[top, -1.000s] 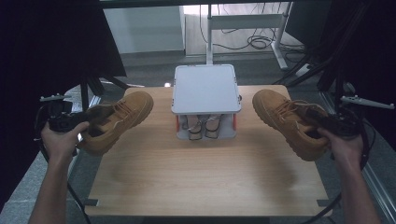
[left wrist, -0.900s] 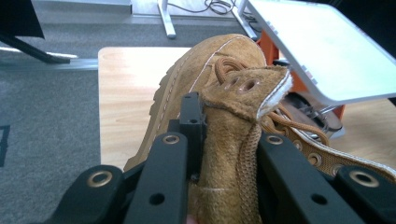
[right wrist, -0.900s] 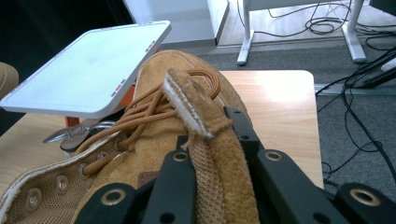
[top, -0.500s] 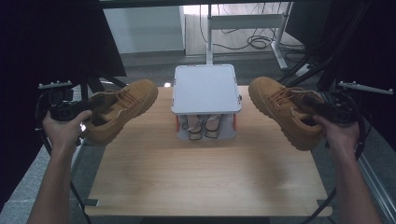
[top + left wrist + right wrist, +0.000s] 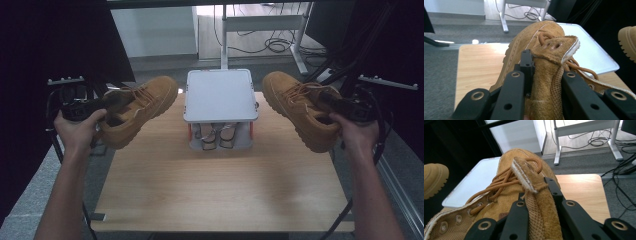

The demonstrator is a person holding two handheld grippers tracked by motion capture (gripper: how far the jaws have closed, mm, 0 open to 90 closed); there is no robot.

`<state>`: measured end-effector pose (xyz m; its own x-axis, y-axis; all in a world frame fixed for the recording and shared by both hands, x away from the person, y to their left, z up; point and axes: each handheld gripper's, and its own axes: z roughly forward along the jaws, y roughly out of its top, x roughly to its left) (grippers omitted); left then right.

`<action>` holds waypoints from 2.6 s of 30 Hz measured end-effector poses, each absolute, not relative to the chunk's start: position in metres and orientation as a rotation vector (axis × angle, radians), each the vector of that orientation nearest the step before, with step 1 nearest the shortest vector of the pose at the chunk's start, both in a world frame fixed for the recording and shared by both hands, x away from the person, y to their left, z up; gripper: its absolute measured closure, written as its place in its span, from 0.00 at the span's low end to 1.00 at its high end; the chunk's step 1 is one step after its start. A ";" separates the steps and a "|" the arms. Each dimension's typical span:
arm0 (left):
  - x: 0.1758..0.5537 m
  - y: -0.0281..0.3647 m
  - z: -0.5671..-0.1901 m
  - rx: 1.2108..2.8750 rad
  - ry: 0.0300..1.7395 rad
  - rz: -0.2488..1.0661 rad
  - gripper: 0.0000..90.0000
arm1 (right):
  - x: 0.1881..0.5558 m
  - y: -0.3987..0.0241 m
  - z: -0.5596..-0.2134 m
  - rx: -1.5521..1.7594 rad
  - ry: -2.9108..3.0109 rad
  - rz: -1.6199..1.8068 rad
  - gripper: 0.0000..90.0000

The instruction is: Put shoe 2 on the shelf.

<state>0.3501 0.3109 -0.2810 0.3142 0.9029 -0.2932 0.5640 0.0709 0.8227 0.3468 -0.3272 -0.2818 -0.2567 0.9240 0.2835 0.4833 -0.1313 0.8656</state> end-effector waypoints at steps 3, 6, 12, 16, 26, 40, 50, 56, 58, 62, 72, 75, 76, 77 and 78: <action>0.356 0.306 -0.282 1.590 1.367 0.420 0.88 | 0.351 -0.322 -0.282 1.576 1.698 1.380 0.92; 0.361 0.301 -0.283 1.585 1.374 0.407 0.88 | 0.355 -0.316 -0.283 1.585 1.701 1.389 0.92; 0.367 0.290 -0.281 1.592 1.378 0.412 0.88 | 0.360 -0.306 -0.283 1.580 1.716 1.379 0.92; 0.371 0.284 -0.279 1.590 1.373 0.411 0.88 | 0.363 -0.299 -0.279 1.574 1.716 1.375 0.91; 0.386 0.263 -0.270 1.572 1.371 0.384 0.88 | 0.376 -0.282 -0.272 1.593 1.704 1.389 0.91; 0.418 0.224 -0.266 1.566 1.376 0.333 0.87 | 0.410 -0.249 -0.267 1.640 1.690 1.407 0.91; 0.442 0.198 -0.261 1.558 1.395 0.301 0.87 | 0.436 -0.226 -0.266 1.684 1.688 1.375 0.91; 0.466 0.186 -0.270 1.529 1.442 0.224 0.87 | 0.463 -0.200 -0.269 1.703 1.721 1.362 0.91; 0.472 0.186 -0.274 1.525 1.452 0.213 0.87 | 0.470 -0.193 -0.271 1.702 1.739 1.347 0.91; 0.478 0.184 -0.279 1.518 1.455 0.194 0.85 | 0.486 -0.189 -0.283 1.767 1.781 1.329 0.91; 0.500 0.197 -0.282 1.577 1.438 0.156 0.68 | 0.504 -0.190 -0.284 1.686 1.929 1.260 0.80; 0.504 0.200 -0.284 1.594 1.435 0.147 0.62 | 0.506 -0.194 -0.284 1.692 1.936 1.280 0.75; 0.505 0.201 -0.284 1.591 1.434 0.137 0.62 | 0.506 -0.195 -0.285 1.694 1.939 1.299 0.73; 0.505 0.200 -0.284 1.586 1.426 0.119 0.62 | 0.506 -0.196 -0.286 1.693 1.938 1.316 0.73; 0.505 0.198 -0.283 1.584 1.414 0.103 0.63 | 0.506 -0.196 -0.286 1.690 1.938 1.321 0.72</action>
